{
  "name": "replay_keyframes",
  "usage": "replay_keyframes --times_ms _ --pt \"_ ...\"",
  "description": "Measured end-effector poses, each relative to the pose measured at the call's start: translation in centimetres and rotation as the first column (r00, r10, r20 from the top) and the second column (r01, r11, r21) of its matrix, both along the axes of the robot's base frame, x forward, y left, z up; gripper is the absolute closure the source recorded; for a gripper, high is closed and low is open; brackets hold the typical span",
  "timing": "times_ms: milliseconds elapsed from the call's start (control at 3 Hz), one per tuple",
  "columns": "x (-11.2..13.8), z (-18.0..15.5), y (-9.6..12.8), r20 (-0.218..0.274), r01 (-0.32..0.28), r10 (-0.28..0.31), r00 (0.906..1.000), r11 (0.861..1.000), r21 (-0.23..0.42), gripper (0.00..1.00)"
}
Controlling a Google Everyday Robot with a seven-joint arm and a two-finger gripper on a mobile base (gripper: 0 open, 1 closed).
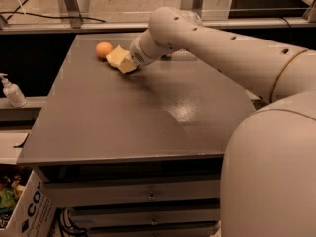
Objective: Move sponge near orange
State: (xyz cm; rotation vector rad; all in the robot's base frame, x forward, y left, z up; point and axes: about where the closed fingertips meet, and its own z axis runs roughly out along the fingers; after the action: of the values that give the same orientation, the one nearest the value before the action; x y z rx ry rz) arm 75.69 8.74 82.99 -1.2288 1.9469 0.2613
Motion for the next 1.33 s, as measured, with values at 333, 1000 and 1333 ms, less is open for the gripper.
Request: replay_keyframes --times_ms 333,1000,1333 --pt "0.01 -0.50 -0.27 -0.015 0.002 -0.003 0.9999 1.000 -0.011 0.84" --pt "-0.21 -0.91 -0.12 -0.046 -0.016 0.015 0.9988 1.000 -0.019 0.37" --pt "-0.29 -0.97 -0.11 -0.057 -0.018 0.017 0.9983 1.000 -0.017 0.15"
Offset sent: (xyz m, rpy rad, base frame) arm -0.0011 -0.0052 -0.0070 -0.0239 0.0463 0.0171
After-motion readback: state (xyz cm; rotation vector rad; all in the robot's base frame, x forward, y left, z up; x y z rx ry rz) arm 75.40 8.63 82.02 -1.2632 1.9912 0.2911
